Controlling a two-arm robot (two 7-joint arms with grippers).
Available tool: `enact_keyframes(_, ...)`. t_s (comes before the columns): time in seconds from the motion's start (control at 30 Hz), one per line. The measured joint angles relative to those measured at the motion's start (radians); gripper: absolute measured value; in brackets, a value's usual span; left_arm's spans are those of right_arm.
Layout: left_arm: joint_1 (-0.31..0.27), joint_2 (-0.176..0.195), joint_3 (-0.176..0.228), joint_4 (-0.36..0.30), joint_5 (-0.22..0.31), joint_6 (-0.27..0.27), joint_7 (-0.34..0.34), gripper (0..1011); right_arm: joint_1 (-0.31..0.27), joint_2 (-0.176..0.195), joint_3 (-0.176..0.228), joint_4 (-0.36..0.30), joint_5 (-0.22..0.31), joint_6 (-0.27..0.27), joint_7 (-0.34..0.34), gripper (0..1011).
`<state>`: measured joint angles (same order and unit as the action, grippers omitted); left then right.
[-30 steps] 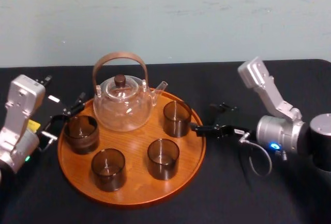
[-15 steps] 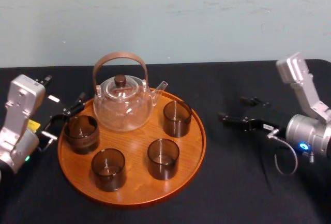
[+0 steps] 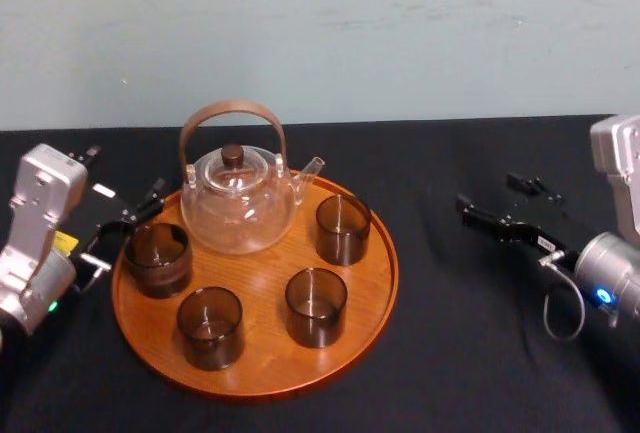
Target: Pick up the glass from the table and place it on the tray.
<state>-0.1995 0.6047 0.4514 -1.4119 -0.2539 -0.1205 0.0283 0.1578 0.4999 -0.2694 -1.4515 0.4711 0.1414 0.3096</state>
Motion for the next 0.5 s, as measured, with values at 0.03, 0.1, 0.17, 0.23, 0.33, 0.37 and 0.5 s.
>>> enact_keyframes(0.03, 0.000, 0.000, 0.000, 0.000, 0.000, 0.000, 0.000, 1001, -0.005, -0.004, 0.004, 0.001, -0.001, -0.008, -0.003, 1002)
enact_keyframes(0.1, 0.000, 0.000, 0.000, 0.000, 0.000, 0.000, 0.000, 1002, -0.017, -0.016, 0.015, 0.002, -0.006, -0.028, -0.013, 1002)
enact_keyframes(0.17, 0.000, 0.000, 0.000, 0.000, 0.000, 0.000, 0.000, 1001, -0.024, -0.023, 0.021, 0.003, -0.011, -0.042, -0.020, 1002)
enact_keyframes(0.23, 0.000, 0.000, 0.000, 0.000, 0.000, 0.000, 0.000, 1001, -0.034, -0.033, 0.029, 0.007, -0.022, -0.061, -0.030, 1002)
enact_keyframes(0.33, 0.000, 0.000, 0.000, 0.000, 0.000, 0.000, 0.000, 1001, -0.041, -0.044, 0.034, 0.013, -0.037, -0.076, -0.040, 1003)
enact_keyframes(0.37, 0.000, 0.000, 0.000, 0.000, 0.000, 0.000, 0.000, 1001, -0.042, -0.046, 0.035, 0.015, -0.041, -0.079, -0.042, 1003)
enact_keyframes(0.5, 0.000, 0.000, 0.000, 0.000, 0.000, 0.000, 0.000, 1001, -0.045, -0.057, 0.040, 0.028, -0.064, -0.097, -0.053, 1002)
